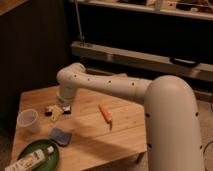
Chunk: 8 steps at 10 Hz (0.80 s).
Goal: Place the white sponge in the ceramic cup
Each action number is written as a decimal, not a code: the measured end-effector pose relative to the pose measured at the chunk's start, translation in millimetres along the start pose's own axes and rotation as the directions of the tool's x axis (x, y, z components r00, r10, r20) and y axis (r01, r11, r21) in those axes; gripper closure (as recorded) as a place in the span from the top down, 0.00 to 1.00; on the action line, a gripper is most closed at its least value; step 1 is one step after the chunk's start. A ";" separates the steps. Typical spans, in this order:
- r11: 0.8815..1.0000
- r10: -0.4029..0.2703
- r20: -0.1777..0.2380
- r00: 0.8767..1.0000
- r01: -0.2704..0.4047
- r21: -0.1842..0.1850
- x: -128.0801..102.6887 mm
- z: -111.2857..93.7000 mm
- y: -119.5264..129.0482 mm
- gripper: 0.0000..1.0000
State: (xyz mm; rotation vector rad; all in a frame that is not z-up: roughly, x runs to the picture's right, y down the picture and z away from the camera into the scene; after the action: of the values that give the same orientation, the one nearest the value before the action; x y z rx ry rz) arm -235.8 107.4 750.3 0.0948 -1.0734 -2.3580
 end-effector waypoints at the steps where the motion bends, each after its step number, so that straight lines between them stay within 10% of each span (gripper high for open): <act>1: 1.000 0.004 0.018 1.000 -0.004 -0.023 -0.7 1.6 0.9 0.80; 8: 0.992 -0.022 0.042 0.999 0.027 -0.120 -35.6 67.1 -23.0 0.80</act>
State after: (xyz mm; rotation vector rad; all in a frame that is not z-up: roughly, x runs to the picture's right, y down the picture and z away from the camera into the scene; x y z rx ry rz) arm -234.5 183.1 774.0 0.0159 -0.9505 -2.4508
